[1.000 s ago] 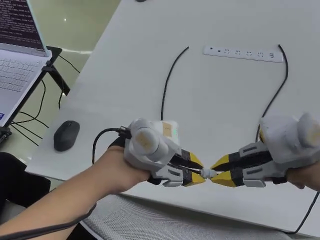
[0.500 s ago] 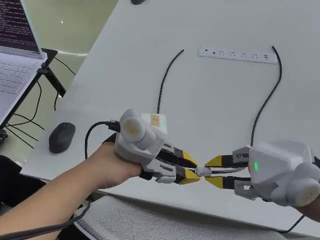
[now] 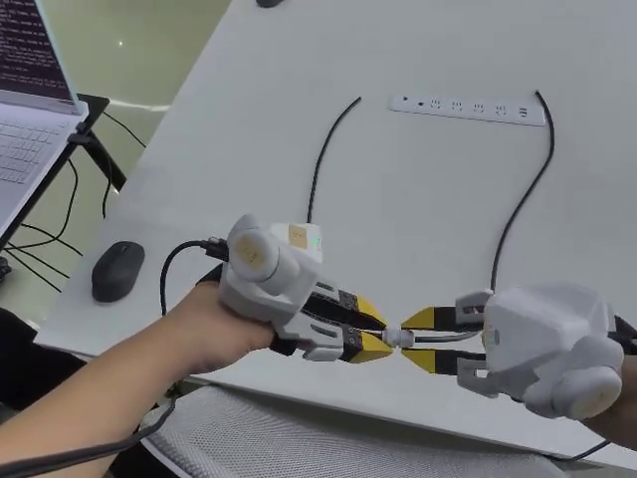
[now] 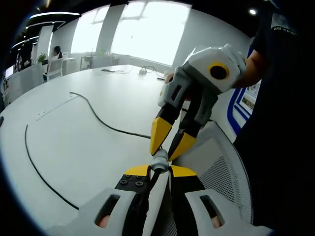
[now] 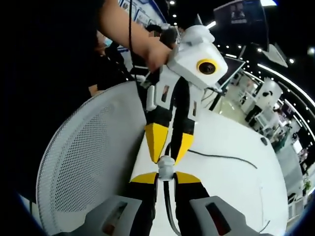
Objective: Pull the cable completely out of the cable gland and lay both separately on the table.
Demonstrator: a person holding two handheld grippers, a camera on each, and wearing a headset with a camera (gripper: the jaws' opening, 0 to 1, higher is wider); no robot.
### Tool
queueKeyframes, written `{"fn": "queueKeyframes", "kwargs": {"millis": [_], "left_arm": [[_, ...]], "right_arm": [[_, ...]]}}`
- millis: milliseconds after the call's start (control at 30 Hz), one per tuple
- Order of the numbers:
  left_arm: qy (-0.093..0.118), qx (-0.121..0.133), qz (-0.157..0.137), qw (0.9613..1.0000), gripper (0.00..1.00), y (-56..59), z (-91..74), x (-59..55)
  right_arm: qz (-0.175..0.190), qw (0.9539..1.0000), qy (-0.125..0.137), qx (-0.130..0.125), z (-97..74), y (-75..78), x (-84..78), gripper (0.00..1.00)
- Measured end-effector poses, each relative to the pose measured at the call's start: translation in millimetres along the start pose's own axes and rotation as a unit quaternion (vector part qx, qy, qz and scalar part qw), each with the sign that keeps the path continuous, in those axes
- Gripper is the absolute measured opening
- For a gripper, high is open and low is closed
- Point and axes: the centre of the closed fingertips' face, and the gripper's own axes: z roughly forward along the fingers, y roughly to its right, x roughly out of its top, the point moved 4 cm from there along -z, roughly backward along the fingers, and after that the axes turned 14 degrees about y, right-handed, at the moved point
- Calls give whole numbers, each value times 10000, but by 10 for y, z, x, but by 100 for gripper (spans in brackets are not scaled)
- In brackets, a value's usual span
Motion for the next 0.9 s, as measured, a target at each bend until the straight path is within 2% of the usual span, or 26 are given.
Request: {"fn": "queueKeyframes", "kwargs": {"millis": [100,167,200,233,267,333,367,400,467,500,533,567,600,633,667,700,733,833,900], "left_arm": [[-28,18,59,10000,15,-1,-7,-9],[-22,33,81,10000,15,-4,-14,-11],[-21,39,94,9999,15,-3,-17,-11],[-26,46,118,9999,15,-1,-22,-13],[-29,43,131,9999,15,3,-24,-14],[-35,46,164,9998,15,6,-24,-14],[-40,47,193,9998,15,9,-25,-15],[-41,40,197,9998,15,12,-24,-15],[-43,29,216,9998,15,21,-19,-15],[-52,27,245,9997,15,26,-17,-15],[-66,20,278,9996,15,35,-14,-11],[-68,14,287,9996,15,40,-12,-8],[-76,11,314,9995,15,45,-9,-6],[-85,7,327,9994,15,47,-9,-6],[-90,3,336,9994,15,51,-9,-4],[-93,7,346,9994,15,55,-8,0],[-96,9,351,9993,15,53,-10,0],[-105,20,330,9994,15,55,-14,7],[-97,19,353,9993,15,64,-13,19]], "right_arm": [[216,9996,156,-82,-25,66,10,13],[633,9975,293,-111,-51,96,28,17],[863,9955,394,-32,-64,93,43,19],[1284,9904,495,111,-89,88,52,19],[1574,9861,519,145,-104,102,42,20],[2180,9733,688,220,-123,141,40,21],[2574,9622,824,333,-140,164,43,19],[2986,9492,872,473,-147,161,39,20],[3712,9227,845,599,-138,196,-18,25],[3732,9215,860,647,-130,217,-47,25],[3869,9142,939,754,-117,236,-60,24],[4067,9046,973,827,-110,239,-63,24],[4313,8916,1046,902,-94,254,-61,24],[4352,8885,1093,961,-84,261,-63,24],[4427,8835,1111,1054,-78,257,-64,22],[4536,8765,1090,1186,-71,238,-68,20],[4518,8777,1067,1189,-57,248,-88,18],[4519,8751,1023,1397,-28,190,-76,15],[4484,8755,1008,1493,-8,153,-79,15]]}}
